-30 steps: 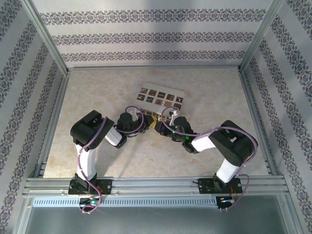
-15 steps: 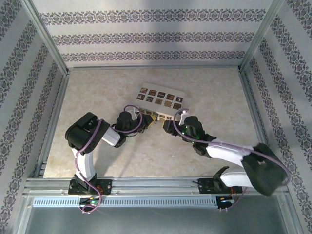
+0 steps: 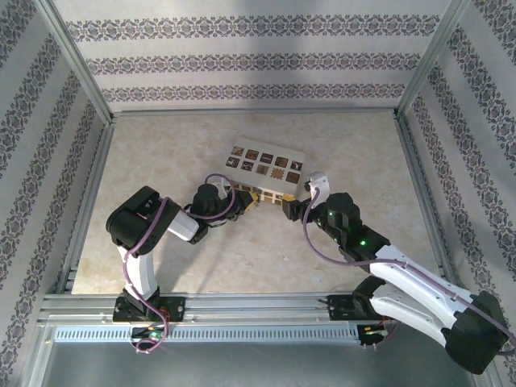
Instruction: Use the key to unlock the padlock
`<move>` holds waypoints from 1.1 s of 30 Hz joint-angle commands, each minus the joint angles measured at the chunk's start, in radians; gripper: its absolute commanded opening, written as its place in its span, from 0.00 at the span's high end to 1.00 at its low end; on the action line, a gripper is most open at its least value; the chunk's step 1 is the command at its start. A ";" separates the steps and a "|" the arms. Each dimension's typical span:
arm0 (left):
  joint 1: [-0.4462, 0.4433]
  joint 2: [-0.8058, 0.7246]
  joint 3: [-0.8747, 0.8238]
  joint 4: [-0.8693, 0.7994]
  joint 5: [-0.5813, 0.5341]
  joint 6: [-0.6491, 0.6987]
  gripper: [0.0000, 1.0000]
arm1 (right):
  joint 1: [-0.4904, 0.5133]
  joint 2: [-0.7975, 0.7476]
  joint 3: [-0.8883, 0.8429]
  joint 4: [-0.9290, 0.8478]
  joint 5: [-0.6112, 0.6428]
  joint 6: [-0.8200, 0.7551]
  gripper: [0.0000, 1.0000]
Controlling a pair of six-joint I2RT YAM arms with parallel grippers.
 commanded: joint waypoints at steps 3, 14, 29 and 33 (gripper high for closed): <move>-0.012 -0.033 0.037 0.026 0.027 0.025 0.93 | 0.041 -0.039 0.036 -0.036 0.008 -0.293 0.10; -0.013 -0.053 0.040 -0.004 0.028 0.028 0.93 | 0.100 -0.047 0.033 -0.056 0.032 -0.555 0.02; -0.020 -0.073 0.054 -0.060 0.024 0.013 0.93 | 0.288 0.042 -0.033 -0.013 0.227 -0.791 0.03; -0.029 -0.075 0.062 -0.091 0.018 0.008 0.93 | 0.311 0.071 -0.075 0.017 0.250 -0.827 0.06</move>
